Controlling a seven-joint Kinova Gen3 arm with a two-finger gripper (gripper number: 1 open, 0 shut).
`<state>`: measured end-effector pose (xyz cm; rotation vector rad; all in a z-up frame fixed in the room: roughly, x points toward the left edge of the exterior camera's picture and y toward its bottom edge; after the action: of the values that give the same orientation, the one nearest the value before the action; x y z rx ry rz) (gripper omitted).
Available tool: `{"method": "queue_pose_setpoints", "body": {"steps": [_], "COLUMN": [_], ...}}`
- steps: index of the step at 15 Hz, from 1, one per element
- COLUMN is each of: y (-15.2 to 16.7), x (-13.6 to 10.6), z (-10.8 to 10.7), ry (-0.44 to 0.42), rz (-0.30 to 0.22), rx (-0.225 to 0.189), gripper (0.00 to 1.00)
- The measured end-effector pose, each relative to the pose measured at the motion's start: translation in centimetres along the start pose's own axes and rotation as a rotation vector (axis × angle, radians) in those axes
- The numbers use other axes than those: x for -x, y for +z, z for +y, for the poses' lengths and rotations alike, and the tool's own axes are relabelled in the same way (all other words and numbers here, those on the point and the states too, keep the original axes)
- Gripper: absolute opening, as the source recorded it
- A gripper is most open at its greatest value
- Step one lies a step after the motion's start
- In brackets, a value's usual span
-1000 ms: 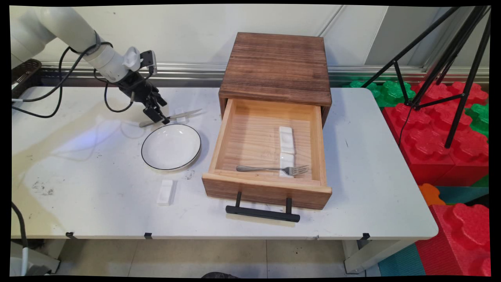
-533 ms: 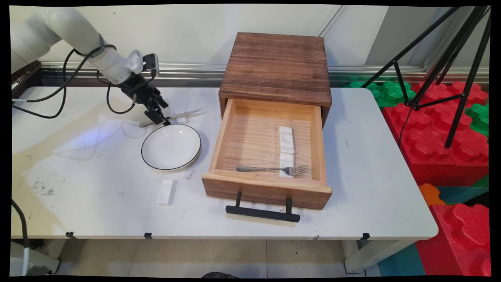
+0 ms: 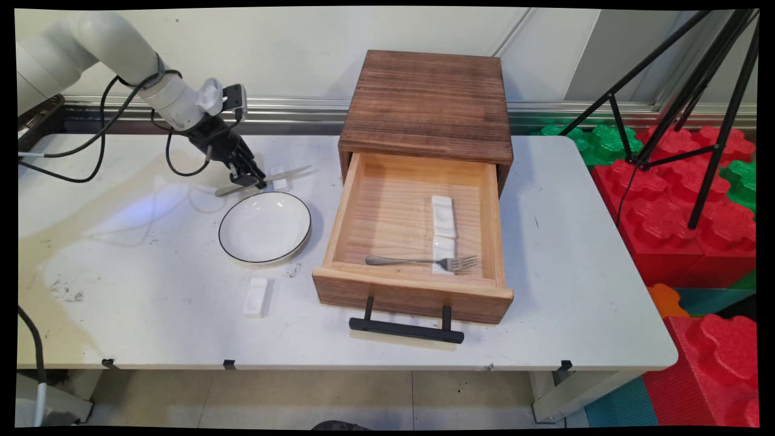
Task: Pick up the knife from the left of the white plate, then place the picked object into the drawer
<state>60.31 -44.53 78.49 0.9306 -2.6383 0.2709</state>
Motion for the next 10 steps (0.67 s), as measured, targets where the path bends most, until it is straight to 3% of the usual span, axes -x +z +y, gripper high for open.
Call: {"method": "queue_pose_setpoints", "body": {"steps": [10], "y": [-0.9], "x": [0.47], "z": [-0.12], "ry": [0.018], "rz": [-0.011], "rx": [0.006], "gripper": [0.0]}}
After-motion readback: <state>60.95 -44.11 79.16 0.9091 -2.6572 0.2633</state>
